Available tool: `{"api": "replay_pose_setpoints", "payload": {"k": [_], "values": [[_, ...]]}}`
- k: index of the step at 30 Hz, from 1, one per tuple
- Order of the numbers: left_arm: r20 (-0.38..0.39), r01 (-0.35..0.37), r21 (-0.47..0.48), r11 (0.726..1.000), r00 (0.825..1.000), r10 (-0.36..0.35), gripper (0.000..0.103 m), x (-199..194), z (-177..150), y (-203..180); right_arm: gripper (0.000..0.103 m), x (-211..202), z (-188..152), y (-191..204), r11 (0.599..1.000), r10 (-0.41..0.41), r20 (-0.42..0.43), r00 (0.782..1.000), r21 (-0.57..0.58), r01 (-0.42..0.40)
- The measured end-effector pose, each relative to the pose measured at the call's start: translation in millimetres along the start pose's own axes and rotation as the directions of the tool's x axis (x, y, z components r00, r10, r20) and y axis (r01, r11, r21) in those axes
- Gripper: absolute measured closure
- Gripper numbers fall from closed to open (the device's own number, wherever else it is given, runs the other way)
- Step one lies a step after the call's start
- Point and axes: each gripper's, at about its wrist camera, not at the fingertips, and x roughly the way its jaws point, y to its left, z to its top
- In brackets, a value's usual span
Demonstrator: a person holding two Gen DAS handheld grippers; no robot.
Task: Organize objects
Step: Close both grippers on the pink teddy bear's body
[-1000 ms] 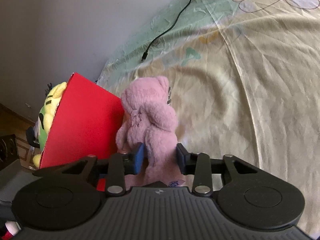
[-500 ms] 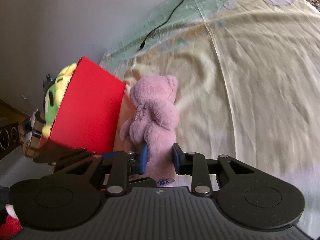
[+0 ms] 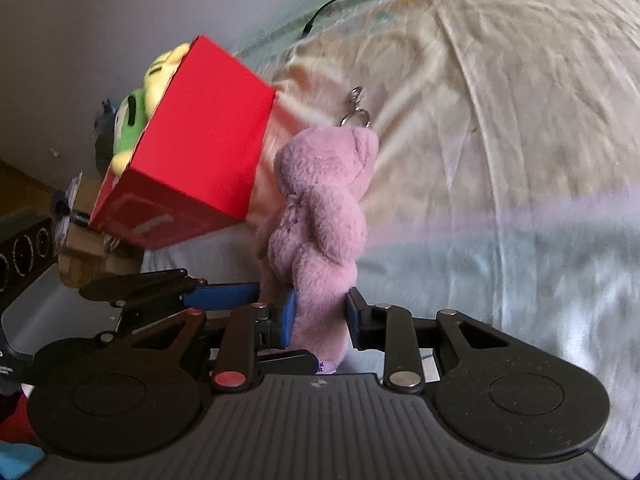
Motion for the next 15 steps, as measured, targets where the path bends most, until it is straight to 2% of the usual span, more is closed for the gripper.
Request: {"api": "replay_pose_setpoints", "payload": {"k": [4, 7, 15], "values": [[0.019, 0.003, -0.036, 0.999, 1.0, -0.003, 0.026, -4, -3, 6, 0.068, -1, 4, 2, 1.0, 0.009, 0.018, 1.0, 0.002, -0.009], [0.05, -0.01, -0.044, 0.999, 0.999, 0.013, 0.018, -12, -4, 8, 0.048, -5, 6, 1, 1.0, 0.004, 0.049, 0.999, -0.001, -0.004], [0.087, -0.001, -0.081, 0.997, 0.996, 0.008, 0.014, -15, 11, 13, 0.045, 0, 20, -13, 0.999, -0.027, 0.099, 0.995, 0.028, 0.024]]}}
